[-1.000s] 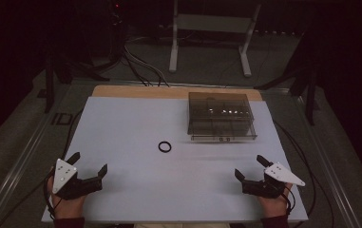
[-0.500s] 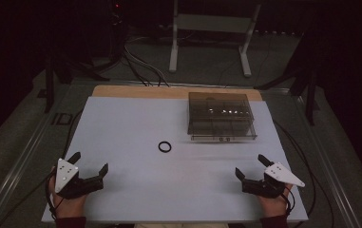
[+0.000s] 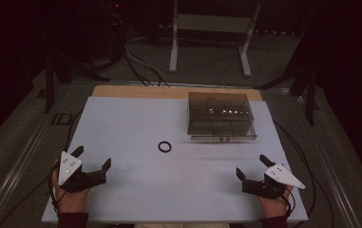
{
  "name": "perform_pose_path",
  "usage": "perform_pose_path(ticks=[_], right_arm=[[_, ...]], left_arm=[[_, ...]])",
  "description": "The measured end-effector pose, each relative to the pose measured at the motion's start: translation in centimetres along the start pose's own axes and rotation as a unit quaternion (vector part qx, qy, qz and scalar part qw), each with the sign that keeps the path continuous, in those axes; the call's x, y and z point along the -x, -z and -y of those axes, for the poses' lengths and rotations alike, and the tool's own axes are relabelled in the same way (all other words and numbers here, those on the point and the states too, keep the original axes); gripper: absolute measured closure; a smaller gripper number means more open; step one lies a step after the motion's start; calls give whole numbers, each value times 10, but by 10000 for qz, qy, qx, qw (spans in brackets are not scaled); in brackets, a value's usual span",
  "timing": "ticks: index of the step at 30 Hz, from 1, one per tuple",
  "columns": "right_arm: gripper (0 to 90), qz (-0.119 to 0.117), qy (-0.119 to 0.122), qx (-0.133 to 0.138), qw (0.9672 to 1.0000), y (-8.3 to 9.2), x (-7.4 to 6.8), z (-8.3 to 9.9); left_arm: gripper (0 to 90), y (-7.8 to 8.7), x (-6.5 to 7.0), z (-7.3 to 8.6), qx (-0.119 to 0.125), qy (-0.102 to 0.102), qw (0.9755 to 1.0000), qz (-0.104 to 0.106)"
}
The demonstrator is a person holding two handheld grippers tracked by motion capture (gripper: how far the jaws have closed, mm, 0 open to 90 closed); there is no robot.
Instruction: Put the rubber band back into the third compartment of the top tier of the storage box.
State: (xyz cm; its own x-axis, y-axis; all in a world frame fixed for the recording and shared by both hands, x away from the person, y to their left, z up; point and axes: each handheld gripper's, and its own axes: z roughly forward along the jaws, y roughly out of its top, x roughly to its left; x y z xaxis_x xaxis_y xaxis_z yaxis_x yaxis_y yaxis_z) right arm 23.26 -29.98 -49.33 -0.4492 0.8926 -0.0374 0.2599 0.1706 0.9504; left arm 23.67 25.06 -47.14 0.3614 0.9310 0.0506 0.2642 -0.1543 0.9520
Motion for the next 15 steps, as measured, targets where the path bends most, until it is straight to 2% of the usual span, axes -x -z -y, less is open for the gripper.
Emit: perform_pose_path(ticks=[5, 15], right_arm=[[11, 14, 8, 5, 10000, 0, 0, 0], [12, 81, 0, -9, 10000, 0, 1, 0]], left_arm=[[6, -7, 2, -4, -22, -2, 10000, 40], [6, -29, 10, -15, 26, 64, 9996, 285]])
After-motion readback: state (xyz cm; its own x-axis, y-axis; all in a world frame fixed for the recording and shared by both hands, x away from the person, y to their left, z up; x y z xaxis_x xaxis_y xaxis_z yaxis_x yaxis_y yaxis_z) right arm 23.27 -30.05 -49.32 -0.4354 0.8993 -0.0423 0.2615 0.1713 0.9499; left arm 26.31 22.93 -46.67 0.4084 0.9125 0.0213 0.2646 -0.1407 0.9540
